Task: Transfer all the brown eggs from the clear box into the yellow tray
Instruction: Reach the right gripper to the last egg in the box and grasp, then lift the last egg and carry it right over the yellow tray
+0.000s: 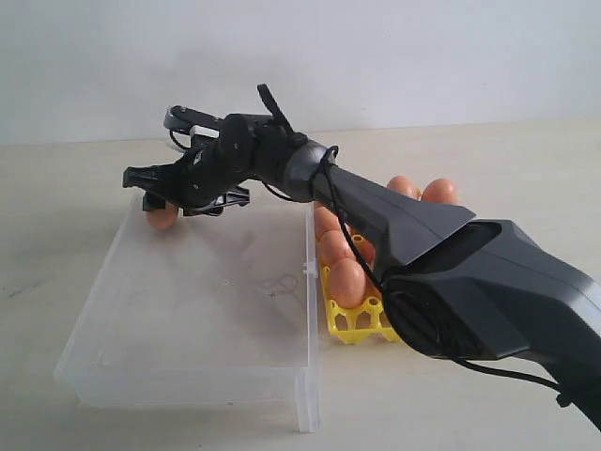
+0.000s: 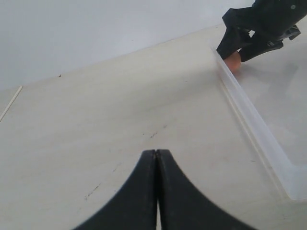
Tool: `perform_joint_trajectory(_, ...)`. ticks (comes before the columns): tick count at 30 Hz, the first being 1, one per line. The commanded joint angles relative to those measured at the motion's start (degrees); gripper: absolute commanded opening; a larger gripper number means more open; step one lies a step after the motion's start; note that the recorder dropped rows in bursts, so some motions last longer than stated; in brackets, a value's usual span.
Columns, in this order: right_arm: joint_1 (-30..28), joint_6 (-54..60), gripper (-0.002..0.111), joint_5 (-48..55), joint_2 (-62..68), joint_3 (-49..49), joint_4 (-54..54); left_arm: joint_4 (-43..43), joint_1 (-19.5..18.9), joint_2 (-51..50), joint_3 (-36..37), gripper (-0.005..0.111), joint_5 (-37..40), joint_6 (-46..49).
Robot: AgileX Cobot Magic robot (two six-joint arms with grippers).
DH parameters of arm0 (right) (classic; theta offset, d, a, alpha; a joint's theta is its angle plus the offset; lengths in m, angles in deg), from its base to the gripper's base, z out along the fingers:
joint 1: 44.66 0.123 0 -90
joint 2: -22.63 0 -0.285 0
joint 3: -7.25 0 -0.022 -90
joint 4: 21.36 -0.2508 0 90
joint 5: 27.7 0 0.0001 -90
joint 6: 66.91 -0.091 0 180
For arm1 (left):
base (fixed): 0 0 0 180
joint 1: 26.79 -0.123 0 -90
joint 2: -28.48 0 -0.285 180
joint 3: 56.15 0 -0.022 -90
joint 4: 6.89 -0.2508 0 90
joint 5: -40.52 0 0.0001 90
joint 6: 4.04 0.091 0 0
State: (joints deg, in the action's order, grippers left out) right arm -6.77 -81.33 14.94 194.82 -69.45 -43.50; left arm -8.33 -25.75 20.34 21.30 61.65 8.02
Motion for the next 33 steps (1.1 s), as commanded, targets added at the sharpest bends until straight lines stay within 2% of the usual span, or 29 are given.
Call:
perform_joint_trajectory(1,-0.03,1.34,0.05,-0.93,0.32,-0.45,-0.85,0.0,0.11,0.35,-0.23,0.0,-0.45,-0.31)
perform_joint_trajectory(3,-0.03,2.53,0.033,-0.67,0.32,-0.45,-1.01,0.0,0.11,0.35,-0.23,0.0,-0.45,-0.31)
perform_joint_trajectory(5,-0.03,4.47,0.008,-0.67,-0.08,-0.45,-1.29,0.0,0.11,0.35,-0.23,0.0,-0.45,-0.31)
perform_joint_trajectory(6,-0.03,5.46,0.001,-0.43,-0.45,-0.45,-1.29,0.0,0.11,0.35,-0.23,0.0,-0.45,-0.31)
perform_joint_trajectory(9,-0.03,6.33,0.0,0.43,-1.95,-0.45,0.79,0.0,0.11,0.35,-0.23,0.0,-0.45,-0.31)
perform_joint_trajectory(13,0.08,6.81,0.0,3.17,-5.34,-0.45,8.9,0.0,0.11,0.35,-0.23,0.0,-0.45,-0.31)
perform_joint_trajectory(19,0.08,14.42,0.0,9.02,-9.83,-0.45,9.18,0.0,0.11,0.35,-0.23,0.0,-0.45,-0.31)
perform_joint_trajectory(22,0.08,11.88,0.0,9.48,-11.77,-0.45,7.89,0.0,0.11,0.35,-0.23,0.0,-0.45,-0.31)
perform_joint_trajectory(25,0.08,11.33,0.0,14.64,-14.12,0.18,7.36,0.0,0.11,0.35,-0.23,0.0,-0.45,-0.31)
perform_joint_trajectory(29,0.08,13.17,0.0,14.18,-19.85,8.56,3.32,0.0,0.11,0.35,-0.23,0.0,-0.45,-0.31)
perform_joint_trajectory(33,0.7,14.74,0.0,8.49,-27.08,22.46,6.61,0.0,0.11,0.35,-0.23,0.0,-0.45,-0.31)
